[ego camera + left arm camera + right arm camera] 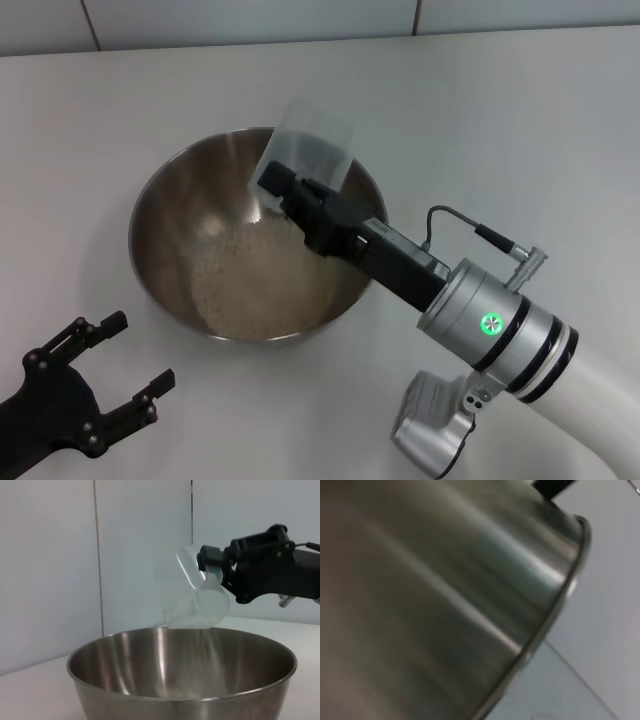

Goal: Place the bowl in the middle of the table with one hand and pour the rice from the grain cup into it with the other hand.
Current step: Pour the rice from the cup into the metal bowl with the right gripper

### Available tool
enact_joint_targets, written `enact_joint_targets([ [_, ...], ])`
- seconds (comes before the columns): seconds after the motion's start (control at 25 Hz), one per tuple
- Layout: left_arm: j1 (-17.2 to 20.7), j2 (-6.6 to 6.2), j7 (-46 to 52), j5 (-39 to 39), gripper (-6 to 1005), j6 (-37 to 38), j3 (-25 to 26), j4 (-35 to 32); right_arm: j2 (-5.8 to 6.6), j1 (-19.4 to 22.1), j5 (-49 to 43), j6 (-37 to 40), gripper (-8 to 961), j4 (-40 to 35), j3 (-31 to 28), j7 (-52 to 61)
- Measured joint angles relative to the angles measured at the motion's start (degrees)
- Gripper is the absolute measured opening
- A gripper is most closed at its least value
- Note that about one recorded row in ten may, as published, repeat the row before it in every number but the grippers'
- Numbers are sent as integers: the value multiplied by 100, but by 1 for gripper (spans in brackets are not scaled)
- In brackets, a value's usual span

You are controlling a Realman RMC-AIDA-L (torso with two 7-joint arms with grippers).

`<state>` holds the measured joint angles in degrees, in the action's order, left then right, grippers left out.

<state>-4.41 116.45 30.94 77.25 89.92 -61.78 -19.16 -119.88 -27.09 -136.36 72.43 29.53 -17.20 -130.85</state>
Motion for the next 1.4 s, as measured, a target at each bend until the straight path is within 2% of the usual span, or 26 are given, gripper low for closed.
enact_joint_targets([
  [0.24,-23,0,121,126,814,0,1,-46,0,-53,3,-105,13,12,56,-561],
  [0.4,-25,0,132,138,815,0,27,-58,0,10,58,-65,14,258,-5,295],
  [0.6,-25,7,112,141,815,0,44,-64,0,338,256,-10,14,889,-377,3264],
  [0.64,-25,7,114,141,815,0,46,-66,0,427,664,21,14,1147,-395,4413],
  [0.72,-29,4,121,142,815,0,51,-68,0,451,852,34,14,1234,-396,4859],
  [0.76,-27,4,112,142,815,0,53,-70,11,469,1205,47,14,1318,-441,6260],
  [0.8,-27,4,112,142,815,0,53,-70,11,469,1205,47,14,1318,-441,6260],
  [0.84,-19,8,97,142,815,0,53,-70,21,472,1302,47,14,1309,-491,6853],
  [0.92,-16,9,92,142,814,-1,53,-71,42,486,1419,24,14,1208,-672,8164],
  [0.96,-7,10,87,141,814,-1,53,-71,49,502,1449,11,14,981,-899,9408],
  [1.0,-7,10,87,141,814,-1,53,-71,49,502,1449,11,14,981,-899,9408],
  [1.04,2,9,87,141,814,-1,53,-71,52,496,1455,12,14,682,-1114,10482],
  [1.08,2,9,87,141,814,-1,53,-71,52,496,1455,12,14,682,-1114,10482],
  [1.16,-1,10,87,140,814,-1,53,-71,36,370,1465,-19,14,13,-1440,11701],
  [1.2,-1,10,87,140,814,-1,53,-71,36,370,1465,-19,13,13,-1440,11701],
  [1.24,-8,13,87,140,814,-1,53,-71,10,238,1513,-64,13,-491,-1561,12245],
  [1.4,-23,16,87,140,814,0,52,-70,3,124,1617,-266,13,-907,-1585,12486],
])
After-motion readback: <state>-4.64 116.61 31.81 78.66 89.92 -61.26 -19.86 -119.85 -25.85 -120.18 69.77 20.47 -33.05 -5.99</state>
